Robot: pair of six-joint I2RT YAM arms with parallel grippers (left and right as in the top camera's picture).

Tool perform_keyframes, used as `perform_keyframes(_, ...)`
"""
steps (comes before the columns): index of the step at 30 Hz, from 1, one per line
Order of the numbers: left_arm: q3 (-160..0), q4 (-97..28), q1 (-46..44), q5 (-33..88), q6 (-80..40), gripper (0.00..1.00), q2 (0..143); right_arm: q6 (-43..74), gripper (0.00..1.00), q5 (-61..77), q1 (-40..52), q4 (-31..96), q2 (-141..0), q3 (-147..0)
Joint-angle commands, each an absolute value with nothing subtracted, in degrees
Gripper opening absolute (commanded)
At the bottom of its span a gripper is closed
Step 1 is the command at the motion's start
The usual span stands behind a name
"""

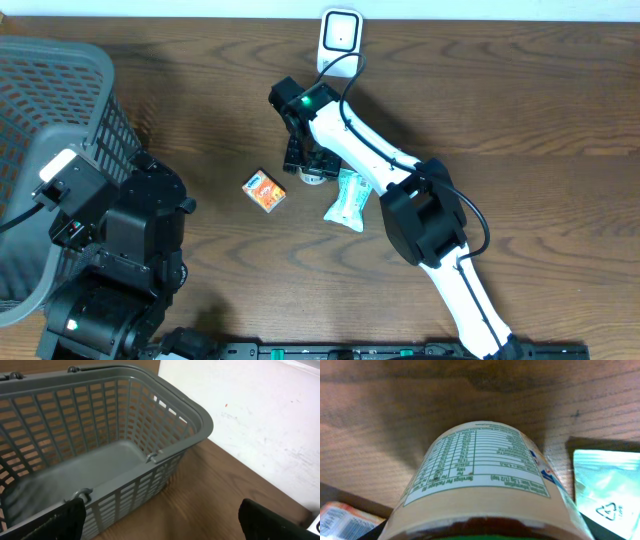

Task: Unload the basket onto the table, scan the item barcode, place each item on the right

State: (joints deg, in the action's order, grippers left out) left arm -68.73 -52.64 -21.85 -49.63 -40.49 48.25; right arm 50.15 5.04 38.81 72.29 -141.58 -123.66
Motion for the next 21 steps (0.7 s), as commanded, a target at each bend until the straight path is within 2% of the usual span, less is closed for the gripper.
perform_keyframes(1, -69.6, -53.4, -21.5, -50.2, -40.8, 0.98, 48.2, 45.3, 0.54, 6.9, 38.1, 73.3, -142.3, -126.0)
perform_keyframes(4, -69.6, -54.0, -21.5, -50.2, -40.8, 0.98, 48.2, 40.7, 0.60, 8.7, 38.1, 73.6, -142.0, -126.0)
perform_keyframes(7, -69.6, -54.0, -21.5, -50.2, -40.8, 0.98, 48.2, 36.7, 0.60, 7.1, 38.2, 73.7, -142.0, -125.9)
perform_keyframes(10, -69.6, -54.0, -21.5, -50.2, -40.8, 0.98, 48.2, 31.5, 0.60, -3.4, 39.0, 73.2, -142.0, -125.9)
perform_keyframes(14, -69.6, -54.0, -21.5, -50.2, -40.8, 0.98, 48.2, 25.5, 0.62, -8.5, 40.0, 72.0, -142.0, -125.9)
perform_keyframes(15, -69.6, -54.0, -21.5, -50.2, -40.8, 0.98, 48.2, 24.9, 0.65, -8.6, 40.1, 71.8, -142.0, -125.9)
perform_keyframes(17, -69.6, -54.0, -21.5, -50.2, -40.8, 0.98, 48.2, 24.6, 0.77, -8.5, 40.6, 71.5, -142.0, -125.9)
perform_keyframes(21, -69.6, -54.0, -21.5, -50.2, -40.8, 0.98, 48.2, 26.0, 0.87, -8.3, 41.3, 71.6, -142.0, -125.9)
